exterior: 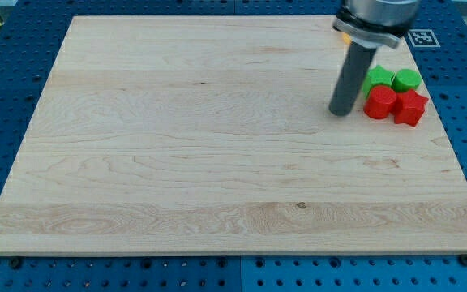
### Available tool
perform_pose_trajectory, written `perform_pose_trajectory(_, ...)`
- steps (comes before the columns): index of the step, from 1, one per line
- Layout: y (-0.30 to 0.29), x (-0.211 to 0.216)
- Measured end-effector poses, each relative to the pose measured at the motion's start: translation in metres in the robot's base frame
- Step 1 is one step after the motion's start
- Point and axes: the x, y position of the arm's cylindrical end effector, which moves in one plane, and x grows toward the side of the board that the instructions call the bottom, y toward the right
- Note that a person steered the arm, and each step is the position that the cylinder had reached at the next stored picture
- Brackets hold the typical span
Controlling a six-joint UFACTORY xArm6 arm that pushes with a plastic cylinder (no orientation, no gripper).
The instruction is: Push the green star into the green circle
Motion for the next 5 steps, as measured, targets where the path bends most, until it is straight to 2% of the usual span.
perform_pose_trajectory(1, 0.003, -0.047)
perform_pose_trajectory(2, 0.027, -0.063)
perform_pose_trajectory(4, 0.092, -0.065)
perform_pose_trajectory(5, 0.098, -0.063)
